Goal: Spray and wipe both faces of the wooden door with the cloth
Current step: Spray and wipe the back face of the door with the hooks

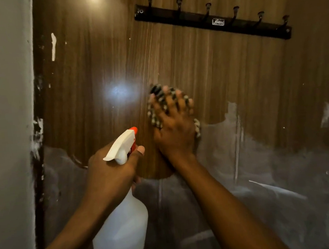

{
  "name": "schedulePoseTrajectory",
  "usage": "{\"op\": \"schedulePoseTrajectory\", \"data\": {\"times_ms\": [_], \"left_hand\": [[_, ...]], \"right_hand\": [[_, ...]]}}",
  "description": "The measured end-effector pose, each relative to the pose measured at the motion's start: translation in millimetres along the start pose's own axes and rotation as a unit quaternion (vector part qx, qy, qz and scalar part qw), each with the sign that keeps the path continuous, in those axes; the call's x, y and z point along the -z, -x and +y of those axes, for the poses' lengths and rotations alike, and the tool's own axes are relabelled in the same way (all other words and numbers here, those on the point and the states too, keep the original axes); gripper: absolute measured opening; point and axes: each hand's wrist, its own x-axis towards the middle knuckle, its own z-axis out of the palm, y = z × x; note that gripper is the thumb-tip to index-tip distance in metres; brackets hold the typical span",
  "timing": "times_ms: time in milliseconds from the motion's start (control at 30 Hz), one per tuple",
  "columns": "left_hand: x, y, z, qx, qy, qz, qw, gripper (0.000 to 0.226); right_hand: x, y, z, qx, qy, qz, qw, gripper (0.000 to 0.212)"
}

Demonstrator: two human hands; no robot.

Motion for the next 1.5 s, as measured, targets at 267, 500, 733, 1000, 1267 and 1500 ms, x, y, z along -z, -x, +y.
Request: {"op": "schedulePoseTrajectory", "data": {"times_ms": [267,500,733,1000,1267,1500], "left_hand": [[-64.7,21.2,10.0,0.006,0.015,-0.034,0.999,0.051],[-100.9,20.1,23.7,0.006,0.042,-0.027,0.999,0.034],[-139.7,7.6,35.1,-0.034,0.050,-0.078,0.995,0.045],[-145.3,10.9,21.2,-0.044,0.040,-0.096,0.994,0.051],[-172.4,35.7,17.4,-0.022,0.045,-0.103,0.993,0.058],[-214.7,38.3,51.1,-0.032,0.093,-0.112,0.989,0.066]], "right_hand": [[27.9,50.8,114.9,0.018,0.016,0.005,1.000,0.054],[27.5,2.3,97.0,0.022,0.006,0.008,1.000,0.061],[42.4,56.1,188.0,-0.034,0.013,0.016,0.999,0.058],[48.0,46.5,166.4,-0.021,0.031,-0.008,0.999,0.059],[66.8,106.8,261.6,-0.188,0.050,-0.017,0.981,0.061],[76.9,78.8,255.7,-0.051,0.036,-0.045,0.997,0.061]]}}
